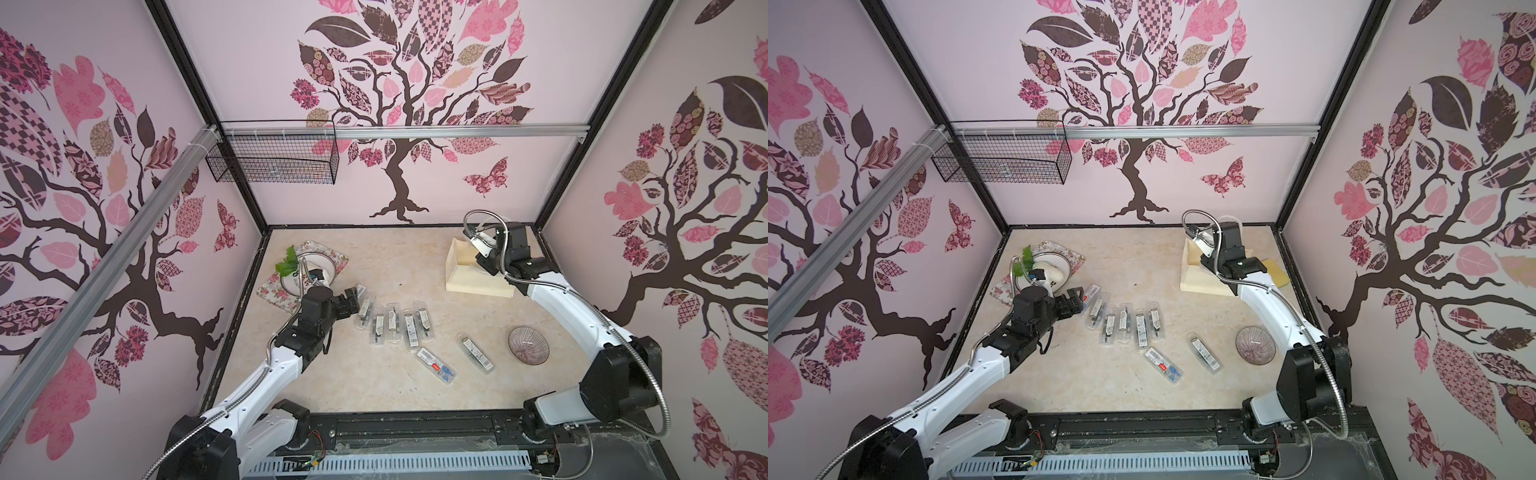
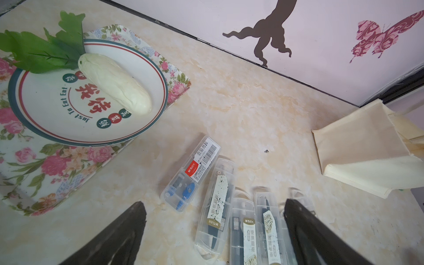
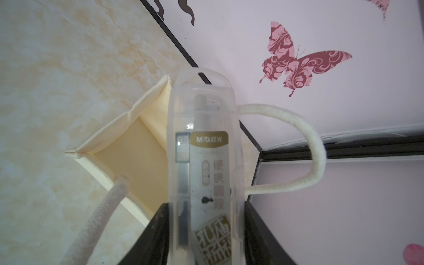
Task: Put the compass set into the canvas bag
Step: Place the compass set in the canvas bag.
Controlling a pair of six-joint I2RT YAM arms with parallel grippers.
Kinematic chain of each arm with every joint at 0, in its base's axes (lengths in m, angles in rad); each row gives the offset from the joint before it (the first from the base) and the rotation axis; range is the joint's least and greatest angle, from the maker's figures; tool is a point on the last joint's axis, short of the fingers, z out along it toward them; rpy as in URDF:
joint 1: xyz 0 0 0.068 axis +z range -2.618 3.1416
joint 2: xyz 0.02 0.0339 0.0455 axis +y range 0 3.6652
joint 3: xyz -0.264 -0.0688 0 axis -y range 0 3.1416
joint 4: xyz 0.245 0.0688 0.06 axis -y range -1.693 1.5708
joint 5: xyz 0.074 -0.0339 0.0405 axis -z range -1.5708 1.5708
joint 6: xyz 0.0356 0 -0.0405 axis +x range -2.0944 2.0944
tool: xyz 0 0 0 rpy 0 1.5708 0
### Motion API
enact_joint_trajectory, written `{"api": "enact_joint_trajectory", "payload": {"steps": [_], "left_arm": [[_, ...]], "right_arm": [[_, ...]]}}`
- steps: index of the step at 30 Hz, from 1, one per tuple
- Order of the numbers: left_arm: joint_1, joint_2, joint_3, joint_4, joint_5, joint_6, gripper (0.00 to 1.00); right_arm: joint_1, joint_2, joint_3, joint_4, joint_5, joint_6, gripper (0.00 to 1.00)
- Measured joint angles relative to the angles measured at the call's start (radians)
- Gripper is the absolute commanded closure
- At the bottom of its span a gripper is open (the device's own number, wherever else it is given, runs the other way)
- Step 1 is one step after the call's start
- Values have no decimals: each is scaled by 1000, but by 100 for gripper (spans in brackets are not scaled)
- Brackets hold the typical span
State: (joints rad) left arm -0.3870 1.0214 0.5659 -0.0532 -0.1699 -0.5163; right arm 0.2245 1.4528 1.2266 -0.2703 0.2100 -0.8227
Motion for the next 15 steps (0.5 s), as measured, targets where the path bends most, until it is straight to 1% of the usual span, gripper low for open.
{"api": "enact_joint_trajectory", "payload": {"steps": [5,8,15], "left_arm": [[0,0,-10,5,0,-8,3],[0,0,-11,8,1,-10,3],[0,0,-12,8,3,-11,3]], "right_arm": [[-62,0,-5,6,-49,-124,55],[-91,-3,-45,39,-76,-185,54],[-96,0,-171,75,-99,-301,54]]}}
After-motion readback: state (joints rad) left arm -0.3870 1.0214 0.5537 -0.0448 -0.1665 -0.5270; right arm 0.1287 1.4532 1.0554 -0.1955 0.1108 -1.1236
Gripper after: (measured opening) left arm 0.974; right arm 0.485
